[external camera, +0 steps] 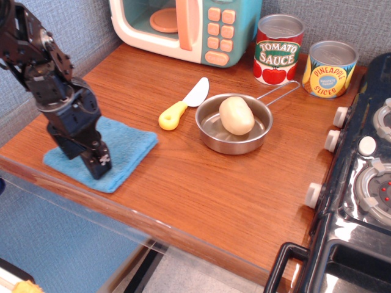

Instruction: Move the towel to the left side of the table in front of the knife.

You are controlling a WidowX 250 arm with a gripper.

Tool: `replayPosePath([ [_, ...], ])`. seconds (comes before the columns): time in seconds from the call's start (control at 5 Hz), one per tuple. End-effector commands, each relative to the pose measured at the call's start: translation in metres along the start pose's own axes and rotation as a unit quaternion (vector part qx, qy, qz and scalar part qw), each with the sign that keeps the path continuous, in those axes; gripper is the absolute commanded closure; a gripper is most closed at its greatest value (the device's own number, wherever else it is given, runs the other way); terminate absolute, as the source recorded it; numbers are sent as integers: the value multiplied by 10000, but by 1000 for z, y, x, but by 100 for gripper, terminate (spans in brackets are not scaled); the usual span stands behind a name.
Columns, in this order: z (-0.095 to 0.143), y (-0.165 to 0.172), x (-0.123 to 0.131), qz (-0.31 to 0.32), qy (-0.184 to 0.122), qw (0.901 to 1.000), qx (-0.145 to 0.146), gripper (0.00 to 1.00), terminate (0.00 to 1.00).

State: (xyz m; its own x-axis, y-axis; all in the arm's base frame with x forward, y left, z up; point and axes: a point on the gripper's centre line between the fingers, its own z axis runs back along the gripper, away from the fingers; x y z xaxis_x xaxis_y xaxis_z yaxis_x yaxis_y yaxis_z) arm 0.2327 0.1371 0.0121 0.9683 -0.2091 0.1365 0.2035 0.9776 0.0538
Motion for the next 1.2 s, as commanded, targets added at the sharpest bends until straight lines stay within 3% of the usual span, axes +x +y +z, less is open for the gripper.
replayPosePath([
  [0.0,12,22,9,135,-52,9996,240,0,0],
  [0.2,26,9,32,-36,-153,9997,210,0,0],
  [0.6,65,-8,39,93,-294,9995,46,0,0],
  [1.0,73,-14,41,334,90,9993,-170,0,0],
])
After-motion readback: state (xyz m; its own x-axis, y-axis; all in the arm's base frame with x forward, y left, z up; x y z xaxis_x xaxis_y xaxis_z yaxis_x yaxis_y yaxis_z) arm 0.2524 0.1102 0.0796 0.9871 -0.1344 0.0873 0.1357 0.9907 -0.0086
